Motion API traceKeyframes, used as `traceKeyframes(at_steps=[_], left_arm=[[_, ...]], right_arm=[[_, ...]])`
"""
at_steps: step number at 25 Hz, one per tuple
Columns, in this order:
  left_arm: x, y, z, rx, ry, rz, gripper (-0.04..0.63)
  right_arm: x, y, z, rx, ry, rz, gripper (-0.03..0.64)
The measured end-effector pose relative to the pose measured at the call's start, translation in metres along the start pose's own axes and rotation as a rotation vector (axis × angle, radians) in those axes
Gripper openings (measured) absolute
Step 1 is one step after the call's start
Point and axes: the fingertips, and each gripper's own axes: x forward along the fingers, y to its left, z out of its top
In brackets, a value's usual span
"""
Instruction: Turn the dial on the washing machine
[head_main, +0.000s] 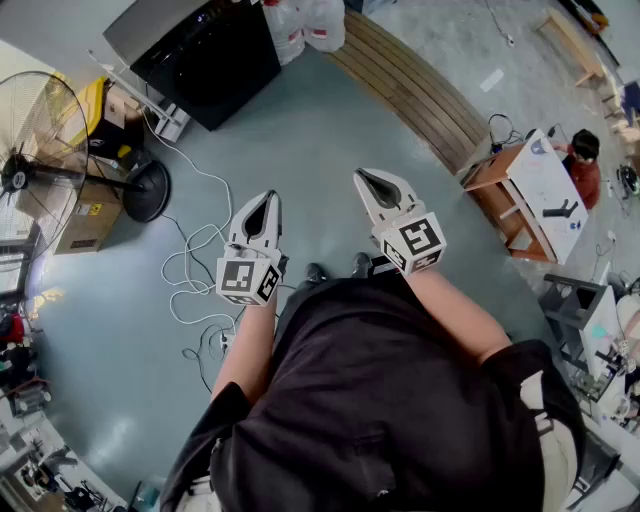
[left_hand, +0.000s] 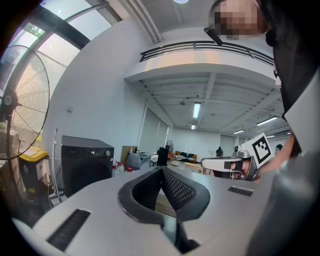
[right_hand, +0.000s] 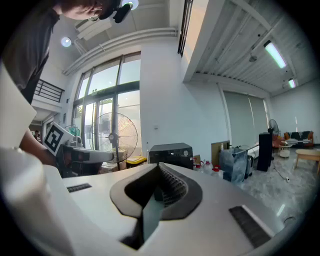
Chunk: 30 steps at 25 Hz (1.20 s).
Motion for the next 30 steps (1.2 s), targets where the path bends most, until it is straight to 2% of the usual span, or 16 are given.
traceKeyframes(at_steps=[4, 9, 13, 19, 25, 30], left_arm=[[0.004, -0.002, 0.009, -0.023, -0.012, -0.016, 0.015], [0.007, -0.011, 0.008, -0.022, -0.004, -0.014, 0.015], [0.008, -0.017, 0.006, -0.027, 0.005, -0.023, 0.015], [0.019, -0.041, 0.007, -0.030, -0.004, -0.030, 0.015], [0.028, -0.056, 0.016, -0.019, -0.023, -0.038, 0.015], [0.032, -0.078, 0.007, -0.026, -0.020, -0.019, 0.015]], right_arm=[[-0.010, -0.007, 0.017, -0.057, -0.026, -0.035, 0.021], [-0.020, -0.020, 0.012, -0.022, -0.022, -0.045, 0.021], [-0.029, -0.023, 0.010, 0.056, -0.064, -0.028, 0.023], [-0.047, -0.038, 0.008, -0.014, -0.038, -0.013, 0.023], [-0.060, -0.069, 0.008, 0.012, -0.047, -0.036, 0.023], [-0.084, -0.099, 0.000, 0.033, -0.056, -0.053, 0.022]])
